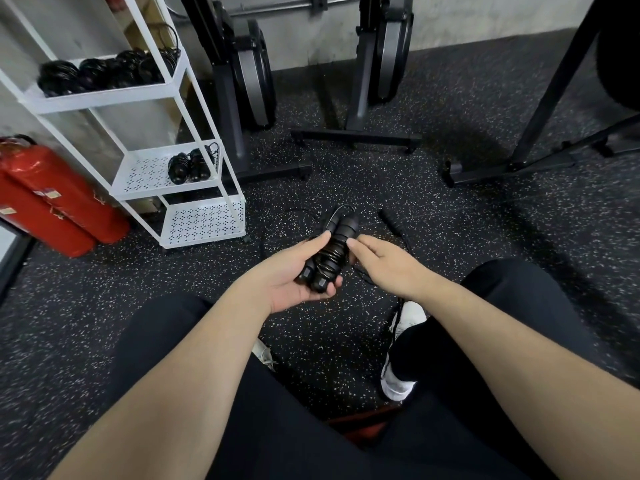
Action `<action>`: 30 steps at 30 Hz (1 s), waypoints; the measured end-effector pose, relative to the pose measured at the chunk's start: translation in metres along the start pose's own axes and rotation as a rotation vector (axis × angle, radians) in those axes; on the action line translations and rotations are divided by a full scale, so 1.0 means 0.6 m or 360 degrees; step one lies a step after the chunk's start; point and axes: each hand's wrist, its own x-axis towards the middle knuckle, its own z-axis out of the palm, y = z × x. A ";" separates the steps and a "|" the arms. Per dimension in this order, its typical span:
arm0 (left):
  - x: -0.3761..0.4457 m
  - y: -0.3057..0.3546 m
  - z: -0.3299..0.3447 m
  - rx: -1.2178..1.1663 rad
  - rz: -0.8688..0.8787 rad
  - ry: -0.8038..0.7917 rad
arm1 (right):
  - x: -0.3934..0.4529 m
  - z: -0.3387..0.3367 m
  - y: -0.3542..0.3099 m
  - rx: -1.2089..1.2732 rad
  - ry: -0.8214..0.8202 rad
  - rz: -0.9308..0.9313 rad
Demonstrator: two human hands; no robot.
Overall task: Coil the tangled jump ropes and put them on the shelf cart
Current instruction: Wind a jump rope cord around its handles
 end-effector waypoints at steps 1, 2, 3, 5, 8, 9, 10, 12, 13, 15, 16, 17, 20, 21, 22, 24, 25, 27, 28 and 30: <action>0.003 -0.002 0.003 0.0009 -0.0007 0.0015 | -0.001 0.001 0.001 0.0021 -0.0013 -0.0017; 0.003 -0.004 0.008 0.0020 -0.0015 0.0048 | 0.000 0.002 0.004 0.0026 -0.0017 -0.0037; 0.004 -0.006 0.012 0.0020 -0.0024 0.0084 | 0.000 0.003 0.006 0.0031 -0.0014 -0.0051; 0.007 -0.008 0.014 0.0017 -0.0018 0.0122 | -0.001 0.004 0.007 0.0074 0.0011 -0.0063; 0.009 -0.009 0.014 0.0001 0.0003 0.0125 | -0.003 0.004 0.010 0.0267 0.0042 -0.0021; 0.007 -0.007 0.015 -0.0027 0.0016 0.0135 | -0.006 0.002 0.013 0.0290 0.0017 0.0003; 0.005 -0.004 0.015 -0.0066 0.0035 0.0147 | -0.009 -0.001 0.016 0.0294 -0.0025 0.0021; -0.001 0.002 0.012 -0.0150 0.0079 0.0173 | -0.016 -0.007 0.020 0.0294 -0.0121 0.0040; -0.005 0.005 0.008 -0.0191 0.0095 0.0180 | -0.018 -0.011 0.020 0.0295 -0.0146 0.0051; -0.010 0.012 -0.003 -0.0267 0.0122 0.0151 | -0.015 -0.018 0.018 0.0277 -0.0114 0.0061; -0.014 0.016 -0.007 -0.0290 0.0138 0.0122 | -0.011 -0.021 0.018 0.0278 -0.0089 0.0053; -0.018 0.019 -0.009 -0.0300 0.0152 0.0096 | -0.007 -0.022 0.019 0.0306 -0.0089 0.0034; -0.026 0.023 -0.013 -0.0290 0.0159 0.0066 | -0.005 -0.023 0.027 0.0475 -0.0189 -0.0019; -0.027 0.022 -0.014 -0.0290 0.0154 0.0070 | -0.006 -0.025 0.027 0.0500 -0.0198 -0.0024; -0.026 0.021 -0.015 -0.0292 0.0147 0.0081 | -0.008 -0.027 0.025 0.0503 -0.0195 -0.0029; -0.024 0.017 -0.015 -0.0288 0.0149 0.0101 | -0.011 -0.027 0.019 0.0535 -0.0199 -0.0056; -0.024 0.017 -0.013 -0.0291 0.0155 0.0109 | -0.012 -0.026 0.016 0.0546 -0.0211 -0.0077; -0.024 0.017 -0.009 -0.0335 0.0168 0.0120 | -0.015 -0.021 0.012 0.0529 -0.0250 -0.0106; -0.025 0.018 -0.010 -0.0368 0.0172 0.0116 | -0.016 -0.018 0.010 0.0523 -0.0256 -0.0104; -0.026 0.022 -0.015 -0.0421 0.0175 0.0090 | -0.015 -0.019 0.011 0.0501 -0.0228 -0.0080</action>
